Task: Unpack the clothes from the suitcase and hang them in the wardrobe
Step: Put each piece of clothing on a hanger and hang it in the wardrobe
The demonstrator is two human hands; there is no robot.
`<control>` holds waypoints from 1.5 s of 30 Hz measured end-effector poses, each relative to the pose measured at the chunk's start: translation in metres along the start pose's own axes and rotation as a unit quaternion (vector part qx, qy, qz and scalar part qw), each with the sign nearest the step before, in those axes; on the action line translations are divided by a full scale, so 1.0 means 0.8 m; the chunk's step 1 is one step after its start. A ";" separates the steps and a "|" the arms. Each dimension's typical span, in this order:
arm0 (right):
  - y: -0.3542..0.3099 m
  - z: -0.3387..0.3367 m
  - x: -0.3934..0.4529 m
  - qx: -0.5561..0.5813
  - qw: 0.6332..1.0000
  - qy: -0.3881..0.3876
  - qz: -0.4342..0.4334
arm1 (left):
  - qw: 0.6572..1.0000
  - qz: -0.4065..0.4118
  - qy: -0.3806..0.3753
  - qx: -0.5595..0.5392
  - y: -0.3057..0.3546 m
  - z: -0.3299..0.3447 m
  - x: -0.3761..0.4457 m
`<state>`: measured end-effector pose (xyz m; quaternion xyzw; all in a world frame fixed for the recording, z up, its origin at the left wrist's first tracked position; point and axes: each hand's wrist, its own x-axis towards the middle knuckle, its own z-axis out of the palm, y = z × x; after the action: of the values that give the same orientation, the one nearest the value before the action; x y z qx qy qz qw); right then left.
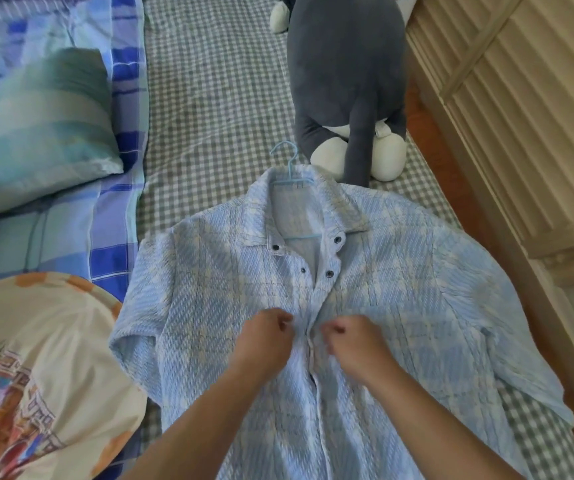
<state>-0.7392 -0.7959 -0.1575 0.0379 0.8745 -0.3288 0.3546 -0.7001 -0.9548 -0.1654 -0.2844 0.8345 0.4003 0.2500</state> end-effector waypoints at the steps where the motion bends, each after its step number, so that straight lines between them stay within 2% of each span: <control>1: -0.003 -0.015 0.006 0.008 0.998 0.069 -0.011 | 0.998 0.025 0.046 0.017 0.002 -0.012 0.002; 3: -0.011 -0.040 0.025 -0.055 0.976 0.193 -0.090 | 0.980 0.128 0.126 0.092 0.010 -0.031 0.017; 4: -0.015 -0.050 0.040 -0.122 0.958 0.210 -0.152 | 0.960 0.192 0.146 0.145 0.015 -0.038 0.031; 6: -0.019 -0.063 0.074 -0.292 0.900 0.173 -0.275 | 0.902 0.299 0.142 0.278 0.026 -0.046 0.067; 8: -0.016 -0.071 0.111 -0.432 0.811 0.130 -0.372 | 0.839 0.371 0.111 0.383 0.038 -0.048 0.102; 9: -0.017 -0.076 0.125 -0.475 0.768 0.117 -0.413 | 0.820 0.386 0.091 0.412 0.045 -0.049 0.117; 11: -0.019 -0.087 0.146 -0.520 0.701 0.096 -0.478 | 0.810 0.391 0.054 0.435 0.056 -0.051 0.141; 13: -0.024 -0.099 0.158 -0.528 0.664 0.084 -0.522 | 0.829 0.381 0.027 0.409 0.065 -0.055 0.153; 14: -0.028 -0.104 0.160 -0.511 0.667 0.082 -0.536 | 0.845 0.376 0.022 0.379 0.067 -0.057 0.155; 16: -0.033 -0.112 0.162 -0.455 0.697 0.073 -0.550 | 0.877 0.360 0.022 0.318 0.066 -0.059 0.150; 20: -0.036 -0.109 0.165 -0.384 0.743 0.014 -0.548 | 0.932 0.274 0.026 0.235 0.070 -0.071 0.129; 24: -0.044 -0.106 0.156 -0.297 0.845 -0.047 -0.443 | 0.968 0.169 0.002 0.186 0.083 -0.077 0.123; 25: -0.047 -0.105 0.153 -0.269 0.860 -0.050 -0.431 | 0.972 0.154 -0.001 0.176 0.086 -0.075 0.122; 29: -0.057 -0.090 0.144 -0.251 0.855 0.022 -0.454 | 0.991 0.076 -0.029 0.107 0.106 -0.069 0.113; 34: -0.052 -0.078 0.143 -0.192 0.887 0.086 -0.411 | 0.996 0.048 -0.080 0.000 0.113 -0.086 0.099; 36: -0.052 -0.077 0.141 -0.187 0.892 0.080 -0.402 | 0.994 0.068 -0.090 0.015 0.112 -0.088 0.094; 40: -0.052 -0.077 0.137 -0.212 0.864 0.064 -0.452 | 0.991 0.090 -0.094 0.013 0.108 -0.090 0.090; 45: -0.052 -0.085 0.141 -0.224 0.868 0.014 -0.444 | 0.991 0.104 -0.084 0.002 0.103 -0.082 0.091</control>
<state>-0.8761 -0.8065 -0.1710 -0.4302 0.8540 -0.2460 0.1585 -0.8200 -0.9857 -0.1325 -0.1612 0.8362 0.4452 0.2767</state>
